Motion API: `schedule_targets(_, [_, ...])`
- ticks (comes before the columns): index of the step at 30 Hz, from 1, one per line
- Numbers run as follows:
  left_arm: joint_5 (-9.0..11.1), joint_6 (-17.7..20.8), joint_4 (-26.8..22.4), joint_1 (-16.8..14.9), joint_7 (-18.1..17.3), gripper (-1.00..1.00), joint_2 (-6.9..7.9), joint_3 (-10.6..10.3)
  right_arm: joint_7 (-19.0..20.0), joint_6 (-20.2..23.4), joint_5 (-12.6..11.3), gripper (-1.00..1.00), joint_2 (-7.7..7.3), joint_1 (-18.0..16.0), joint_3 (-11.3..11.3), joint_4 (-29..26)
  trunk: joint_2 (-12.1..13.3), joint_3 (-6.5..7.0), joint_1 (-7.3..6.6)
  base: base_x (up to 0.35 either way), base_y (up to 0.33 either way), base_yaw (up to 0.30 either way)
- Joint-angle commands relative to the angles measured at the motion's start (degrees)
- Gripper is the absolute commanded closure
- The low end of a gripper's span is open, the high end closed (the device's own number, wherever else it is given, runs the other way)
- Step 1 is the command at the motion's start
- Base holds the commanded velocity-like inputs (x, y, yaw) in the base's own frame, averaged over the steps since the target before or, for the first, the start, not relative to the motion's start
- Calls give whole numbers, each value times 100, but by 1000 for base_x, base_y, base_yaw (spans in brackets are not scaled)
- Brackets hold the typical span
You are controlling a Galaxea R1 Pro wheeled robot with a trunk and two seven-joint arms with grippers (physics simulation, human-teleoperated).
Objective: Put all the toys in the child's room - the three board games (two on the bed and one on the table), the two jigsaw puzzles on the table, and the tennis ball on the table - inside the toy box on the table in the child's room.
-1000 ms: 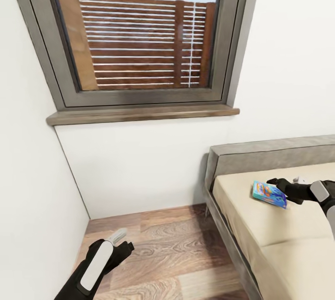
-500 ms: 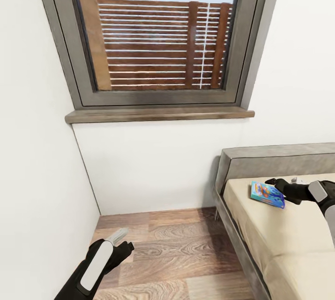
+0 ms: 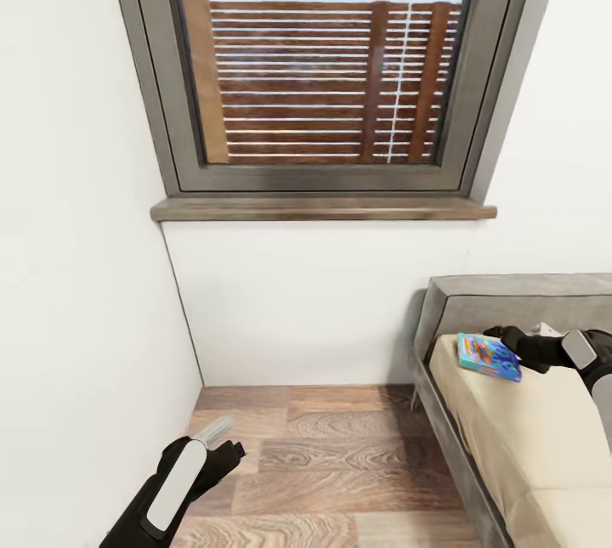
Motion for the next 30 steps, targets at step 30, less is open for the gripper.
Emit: schedule_targets(30, [57,-23,2,-4,53,-100,1,-9,-17,25,-55,-100,16,-1,-7,-9,-3,-6,-1,0,0,65])
